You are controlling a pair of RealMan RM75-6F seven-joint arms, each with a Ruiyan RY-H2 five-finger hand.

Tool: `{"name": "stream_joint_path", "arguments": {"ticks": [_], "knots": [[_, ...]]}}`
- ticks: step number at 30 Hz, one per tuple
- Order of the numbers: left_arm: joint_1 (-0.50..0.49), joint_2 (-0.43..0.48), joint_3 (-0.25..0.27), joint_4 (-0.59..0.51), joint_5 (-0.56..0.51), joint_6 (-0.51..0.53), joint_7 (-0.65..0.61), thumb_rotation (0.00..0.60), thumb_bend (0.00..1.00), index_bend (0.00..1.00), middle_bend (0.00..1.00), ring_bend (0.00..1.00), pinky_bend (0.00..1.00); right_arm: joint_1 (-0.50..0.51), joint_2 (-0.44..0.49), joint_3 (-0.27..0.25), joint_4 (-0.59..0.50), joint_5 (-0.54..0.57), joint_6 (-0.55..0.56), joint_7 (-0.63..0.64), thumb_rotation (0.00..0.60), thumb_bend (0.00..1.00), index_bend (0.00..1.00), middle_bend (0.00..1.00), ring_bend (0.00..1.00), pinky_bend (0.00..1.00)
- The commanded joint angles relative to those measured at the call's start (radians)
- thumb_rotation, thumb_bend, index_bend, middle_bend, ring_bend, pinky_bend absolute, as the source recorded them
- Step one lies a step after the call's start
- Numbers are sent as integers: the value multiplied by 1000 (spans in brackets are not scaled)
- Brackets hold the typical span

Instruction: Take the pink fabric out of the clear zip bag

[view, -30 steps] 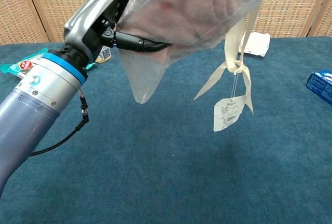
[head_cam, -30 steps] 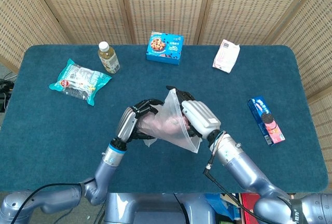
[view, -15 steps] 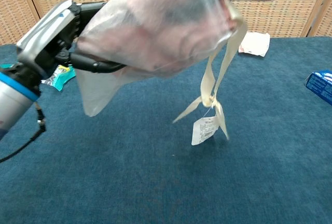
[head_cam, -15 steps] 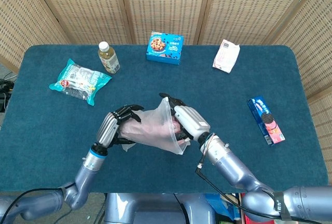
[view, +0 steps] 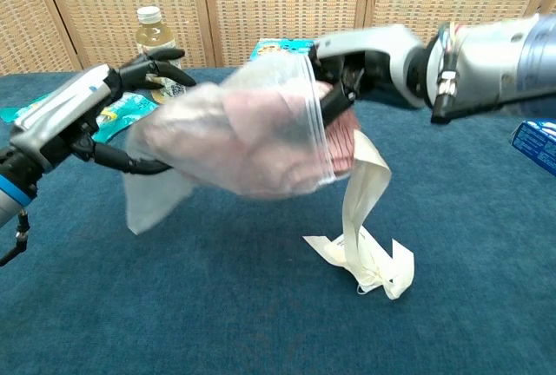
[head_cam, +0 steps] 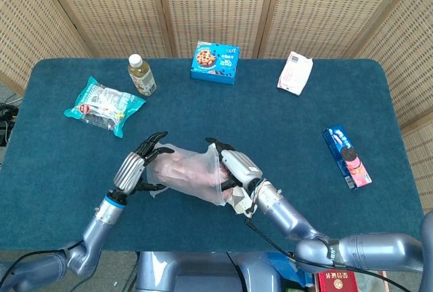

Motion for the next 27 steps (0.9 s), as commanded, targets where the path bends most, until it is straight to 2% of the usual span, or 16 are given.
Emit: {"name": "stream_joint_path", "arguments": {"ticks": [1, 6, 12, 16, 21, 24, 27], "knots": [[-6, 36, 27, -35, -30, -101, 101, 600, 204, 28, 0, 0, 0, -15, -29, -16, 42, -4, -25, 14, 600, 551, 732, 0, 0, 0], [-9, 69, 35, -95, -62, -179, 186, 600, 147, 0, 0, 0, 0, -30, -49, -29, 89, -6, -50, 21, 600, 551, 732, 0, 0, 0], [-10, 89, 25, -112, -55, -172, 220, 600, 150, 0, 0, 0, 0, -44, -58, -41, 126, -7, -67, 19, 600, 550, 732, 0, 0, 0], [-49, 177, 30, -153, -51, -254, 285, 600, 160, 0, 0, 0, 0, -55, -46, -47, 131, -21, -80, 14, 600, 551, 732, 0, 0, 0], [-93, 301, 19, -244, -93, -372, 422, 600, 161, 0, 0, 0, 0, -67, -34, -48, 131, -36, -86, 7, 600, 551, 732, 0, 0, 0], [-107, 323, 11, -263, -130, -420, 526, 600, 161, 0, 0, 0, 0, -73, -35, -43, 137, -38, -92, 9, 600, 551, 732, 0, 0, 0], [-122, 309, 3, -248, -169, -464, 630, 600, 161, 0, 0, 0, 0, -77, -37, -41, 143, -41, -99, 9, 600, 550, 732, 0, 0, 0]]}}
